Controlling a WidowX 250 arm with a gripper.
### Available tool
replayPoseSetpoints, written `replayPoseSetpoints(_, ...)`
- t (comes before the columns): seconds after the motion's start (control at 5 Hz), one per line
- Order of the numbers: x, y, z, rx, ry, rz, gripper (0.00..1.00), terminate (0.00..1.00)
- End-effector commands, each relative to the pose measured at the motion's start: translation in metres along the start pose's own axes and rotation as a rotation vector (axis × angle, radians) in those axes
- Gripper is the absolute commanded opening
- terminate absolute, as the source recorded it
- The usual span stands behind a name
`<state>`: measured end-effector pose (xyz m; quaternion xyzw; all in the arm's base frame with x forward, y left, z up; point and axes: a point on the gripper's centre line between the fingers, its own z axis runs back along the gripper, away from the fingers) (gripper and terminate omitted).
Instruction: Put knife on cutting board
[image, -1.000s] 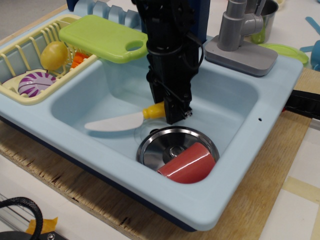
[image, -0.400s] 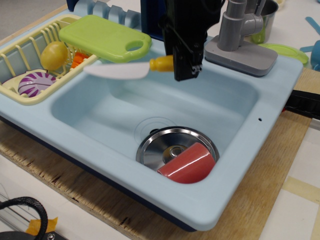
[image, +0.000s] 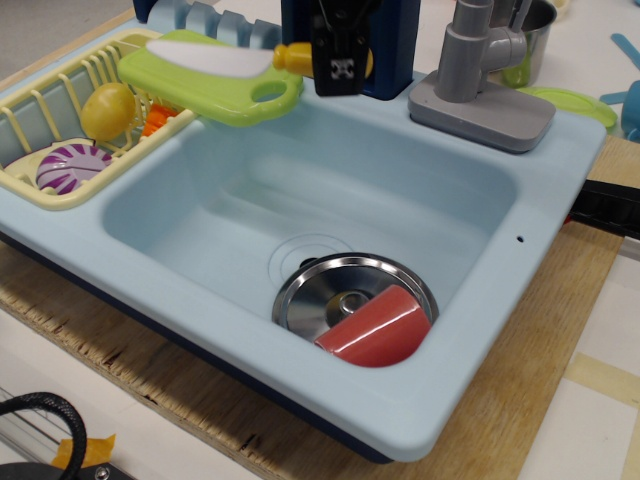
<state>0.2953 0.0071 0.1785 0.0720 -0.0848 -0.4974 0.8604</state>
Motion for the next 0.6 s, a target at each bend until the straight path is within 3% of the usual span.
replayPoseSetpoints(0.0, -0.011, 0.026, 0.014, 0.057, -0.006, -0.080, 0.00, 0.00)
replayPoseSetpoints(0.2, -0.025, 0.026, 0.002, 0.023, -0.004, -0.055, 0.00, 0.00)
replayPoseSetpoints(0.4, -0.037, 0.027, -0.010, -0.005, -0.004, -0.035, 0.00, 1.00)
